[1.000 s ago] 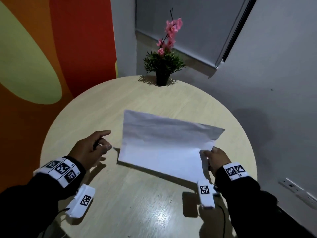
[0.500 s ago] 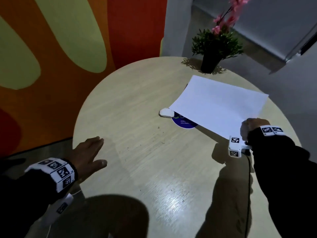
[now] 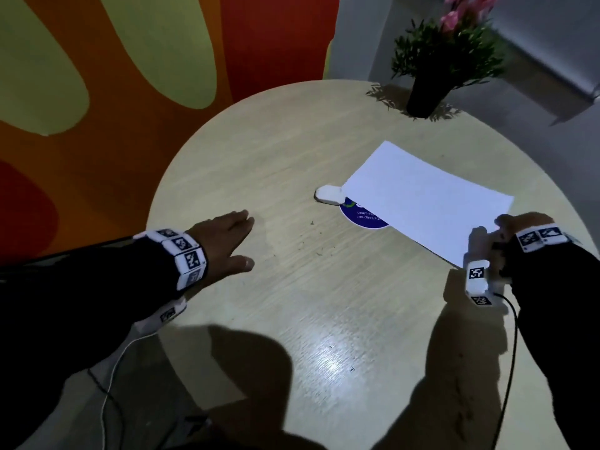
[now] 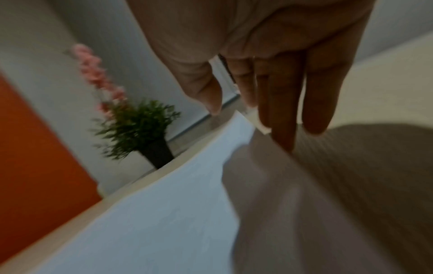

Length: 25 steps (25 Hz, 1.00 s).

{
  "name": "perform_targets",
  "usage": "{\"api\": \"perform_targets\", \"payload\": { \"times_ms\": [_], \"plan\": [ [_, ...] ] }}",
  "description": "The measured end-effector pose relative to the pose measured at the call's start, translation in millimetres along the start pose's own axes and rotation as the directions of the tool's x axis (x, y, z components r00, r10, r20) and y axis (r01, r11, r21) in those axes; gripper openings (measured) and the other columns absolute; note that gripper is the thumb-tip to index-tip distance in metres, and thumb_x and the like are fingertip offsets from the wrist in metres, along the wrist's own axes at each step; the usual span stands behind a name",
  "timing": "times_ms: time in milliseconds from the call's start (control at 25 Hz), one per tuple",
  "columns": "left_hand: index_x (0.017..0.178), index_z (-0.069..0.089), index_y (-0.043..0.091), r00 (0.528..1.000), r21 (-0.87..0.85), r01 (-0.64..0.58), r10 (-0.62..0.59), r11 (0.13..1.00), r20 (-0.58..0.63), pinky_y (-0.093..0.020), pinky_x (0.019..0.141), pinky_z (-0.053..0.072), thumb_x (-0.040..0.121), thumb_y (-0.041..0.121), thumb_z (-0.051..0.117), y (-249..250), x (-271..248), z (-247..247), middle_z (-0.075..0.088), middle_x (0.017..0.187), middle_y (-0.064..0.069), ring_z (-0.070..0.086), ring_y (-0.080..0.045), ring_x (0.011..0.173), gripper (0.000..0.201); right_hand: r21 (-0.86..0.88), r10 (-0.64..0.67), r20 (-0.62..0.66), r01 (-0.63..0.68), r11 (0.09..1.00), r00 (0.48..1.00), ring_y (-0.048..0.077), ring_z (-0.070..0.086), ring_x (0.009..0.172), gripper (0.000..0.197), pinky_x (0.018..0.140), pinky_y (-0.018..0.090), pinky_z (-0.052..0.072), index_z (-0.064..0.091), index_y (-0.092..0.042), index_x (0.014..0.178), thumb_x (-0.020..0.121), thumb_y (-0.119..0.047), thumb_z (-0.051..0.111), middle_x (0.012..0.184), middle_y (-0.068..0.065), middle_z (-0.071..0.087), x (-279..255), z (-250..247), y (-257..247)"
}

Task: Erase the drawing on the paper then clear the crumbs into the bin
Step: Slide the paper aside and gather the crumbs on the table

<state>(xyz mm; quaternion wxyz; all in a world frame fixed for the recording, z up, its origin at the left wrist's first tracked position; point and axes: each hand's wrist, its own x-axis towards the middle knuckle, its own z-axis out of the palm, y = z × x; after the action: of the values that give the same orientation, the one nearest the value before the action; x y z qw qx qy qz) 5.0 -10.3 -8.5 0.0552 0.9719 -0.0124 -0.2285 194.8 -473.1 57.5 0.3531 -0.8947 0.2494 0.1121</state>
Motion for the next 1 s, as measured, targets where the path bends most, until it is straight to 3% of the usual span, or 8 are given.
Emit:
{"api": "perform_targets", "payload": {
  "times_ms": [80, 160, 280, 400, 560, 760, 840, 1000],
  "plan": [
    [0.153, -0.005, 0.024, 0.997, 0.056, -0.080, 0.081, 0.995, -0.013, -0.038, 0.119, 0.013, 0.080, 0.081, 0.032, 7.6, 28.1, -9.8, -0.011, 0.160, 0.006, -0.001, -0.014, 0.148, 0.100, -0.315, -0.256, -0.088, 0.217, 0.924, 0.963, 0.039, 0.050, 0.119, 0.065, 0.092, 0.039, 0.043, 0.042, 0.000, 0.137, 0.083, -0.031, 0.063, 0.133, 0.021, 0.040, -22.9, 14.3, -16.5],
    [0.153, -0.006, 0.023, 0.988, 0.111, -0.157, 0.157, 0.981, 0.003, -0.041, 0.118, 0.013, 0.078, 0.084, 0.027, 19.4, 52.6, -17.2, -0.012, 0.160, 0.004, -0.002, -0.015, 0.148, 0.102, -0.522, -0.545, 0.194, 0.556, 0.647, 0.816, 0.031, 0.033, 0.137, 0.077, 0.107, 0.039, 0.031, 0.026, -0.004, 0.147, 0.087, -0.033, 0.063, 0.154, 0.017, 0.018, -61.4, 52.0, -31.0],
    [0.153, -0.007, 0.021, 0.971, 0.198, -0.237, 0.237, 0.951, 0.022, -0.043, 0.117, 0.011, 0.084, 0.078, 0.028, 43.8, 77.5, -23.8, -0.013, 0.160, 0.002, -0.004, -0.016, 0.148, 0.096, -0.498, -0.414, 0.657, 0.775, 0.389, 0.630, 0.019, 0.003, 0.147, 0.091, 0.117, 0.039, 0.016, 0.002, -0.015, 0.152, 0.087, -0.057, 0.051, 0.160, 0.001, -0.010, -112.7, 117.9, -44.6],
    [0.152, -0.010, 0.016, 0.958, 0.242, -0.285, 0.280, 0.927, 0.058, -0.046, 0.118, 0.011, 0.085, 0.077, 0.025, 56.2, 74.9, -21.8, -0.016, 0.160, -0.002, -0.008, -0.018, 0.148, 0.097, -0.513, -0.410, 0.704, 0.814, 0.271, 0.580, 0.024, -0.003, 0.147, 0.104, 0.118, 0.040, 0.012, -0.001, -0.008, 0.151, 0.082, -0.068, 0.049, 0.159, 0.010, -0.012, -137.9, 145.6, -42.1],
    [0.153, -0.009, 0.016, 0.823, 0.324, -0.568, 0.516, 0.757, 0.237, -0.040, 0.116, 0.007, 0.074, 0.084, -0.001, 45.1, 42.3, -16.5, -0.016, 0.159, 0.000, -0.009, -0.014, 0.147, 0.104, -0.349, -0.289, 0.901, 0.936, -0.040, 0.324, 0.020, -0.009, 0.147, 0.103, 0.120, 0.040, 0.007, -0.005, -0.007, 0.151, 0.085, -0.068, 0.045, 0.158, 0.007, -0.019, -155.1, 122.1, -14.3],
    [0.152, -0.011, 0.014, 0.960, 0.263, -0.280, 0.275, 0.923, 0.054, -0.040, 0.117, 0.008, 0.062, 0.094, -0.001, 26.8, 66.9, -34.9, -0.017, 0.159, -0.005, -0.005, -0.019, 0.148, 0.121, -0.400, -0.447, 0.798, 0.910, 0.107, 0.404, 0.026, -0.003, 0.147, 0.106, 0.118, 0.044, 0.013, -0.001, -0.009, 0.152, 0.080, -0.070, 0.047, 0.159, 0.009, -0.012, -136.2, 153.4, -53.8],
    [0.151, -0.014, 0.013, 0.950, 0.249, -0.311, 0.303, 0.917, 0.069, -0.039, 0.117, 0.007, 0.063, 0.094, 0.000, 30.0, 57.9, -17.5, -0.021, 0.158, -0.006, -0.011, -0.019, 0.147, 0.120, -0.348, -0.430, 0.831, 0.933, 0.095, 0.354, 0.024, -0.009, 0.147, 0.106, 0.119, 0.046, 0.010, -0.003, -0.007, 0.151, 0.082, -0.069, 0.048, 0.158, 0.009, -0.016, -142.6, 170.8, -48.2],
    [0.149, -0.018, 0.013, 0.856, 0.251, -0.503, 0.437, 0.827, 0.275, -0.034, 0.113, -0.006, 0.065, 0.087, -0.004, 22.9, 7.5, 0.0, -0.035, 0.146, 0.000, -0.027, -0.010, 0.138, 0.114, -0.161, -0.252, 0.958, 0.984, -0.082, 0.135, 0.014, -0.016, 0.145, 0.100, 0.120, 0.037, 0.002, -0.006, -0.011, 0.152, 0.086, -0.068, 0.043, 0.157, 0.002, -0.021, -163.0, 141.6, -22.0]
  ]
}}
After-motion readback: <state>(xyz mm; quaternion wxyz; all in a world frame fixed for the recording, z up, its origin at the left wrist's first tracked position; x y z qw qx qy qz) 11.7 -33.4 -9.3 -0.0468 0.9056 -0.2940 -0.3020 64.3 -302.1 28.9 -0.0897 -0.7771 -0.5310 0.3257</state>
